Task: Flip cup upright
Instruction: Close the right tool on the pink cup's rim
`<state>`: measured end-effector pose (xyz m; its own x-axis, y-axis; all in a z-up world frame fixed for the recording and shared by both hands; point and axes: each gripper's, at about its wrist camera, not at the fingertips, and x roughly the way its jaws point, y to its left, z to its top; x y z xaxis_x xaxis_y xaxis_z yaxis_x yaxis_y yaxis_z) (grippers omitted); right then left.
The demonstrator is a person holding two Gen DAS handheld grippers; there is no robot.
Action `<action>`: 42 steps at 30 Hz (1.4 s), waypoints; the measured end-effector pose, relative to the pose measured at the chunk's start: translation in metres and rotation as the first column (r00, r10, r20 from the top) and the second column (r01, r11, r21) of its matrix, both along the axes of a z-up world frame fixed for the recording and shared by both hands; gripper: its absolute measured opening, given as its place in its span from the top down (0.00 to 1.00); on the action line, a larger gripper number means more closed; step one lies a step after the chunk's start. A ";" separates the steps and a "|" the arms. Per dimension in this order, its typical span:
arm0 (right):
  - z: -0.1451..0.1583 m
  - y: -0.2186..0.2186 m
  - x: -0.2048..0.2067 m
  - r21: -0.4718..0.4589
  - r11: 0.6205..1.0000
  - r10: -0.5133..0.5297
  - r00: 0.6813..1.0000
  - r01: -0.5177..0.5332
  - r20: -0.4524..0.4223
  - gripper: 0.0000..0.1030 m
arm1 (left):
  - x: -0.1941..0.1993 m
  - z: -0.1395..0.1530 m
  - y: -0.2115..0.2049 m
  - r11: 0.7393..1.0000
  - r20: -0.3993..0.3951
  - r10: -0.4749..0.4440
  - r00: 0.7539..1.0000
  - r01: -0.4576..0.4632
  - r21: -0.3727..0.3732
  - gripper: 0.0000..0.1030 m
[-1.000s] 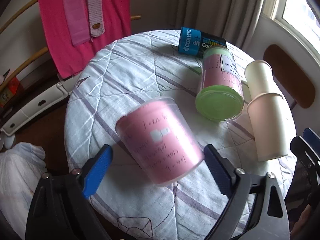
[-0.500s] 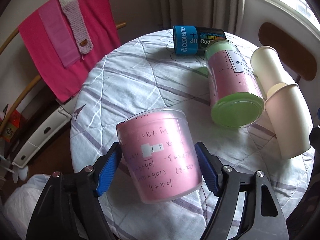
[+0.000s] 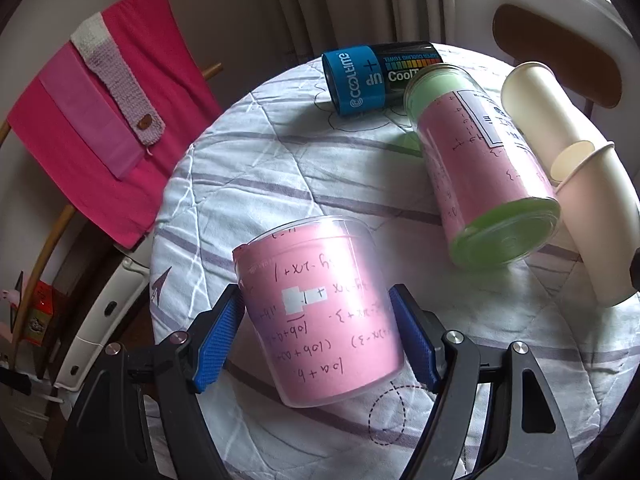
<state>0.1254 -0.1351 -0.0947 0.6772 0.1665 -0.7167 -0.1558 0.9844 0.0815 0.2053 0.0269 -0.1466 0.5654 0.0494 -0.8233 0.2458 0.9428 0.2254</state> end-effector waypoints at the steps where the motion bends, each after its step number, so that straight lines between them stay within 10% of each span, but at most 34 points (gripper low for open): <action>1: -0.001 0.001 0.002 0.000 1.000 -0.001 1.000 0.001 -0.004 0.20 | -0.001 0.000 0.001 1.000 0.003 0.003 1.000 -0.003 -0.004 0.27; 29: 0.018 0.053 0.007 -0.106 0.994 0.001 0.999 0.003 0.044 0.20 | -0.050 0.035 0.039 0.987 0.120 0.023 0.992 -0.004 -0.161 0.11; 42: -0.005 0.092 0.042 0.281 0.958 0.115 0.970 -0.051 -0.214 0.20 | -0.059 0.032 0.086 0.981 0.118 0.082 0.990 -0.059 -0.184 0.06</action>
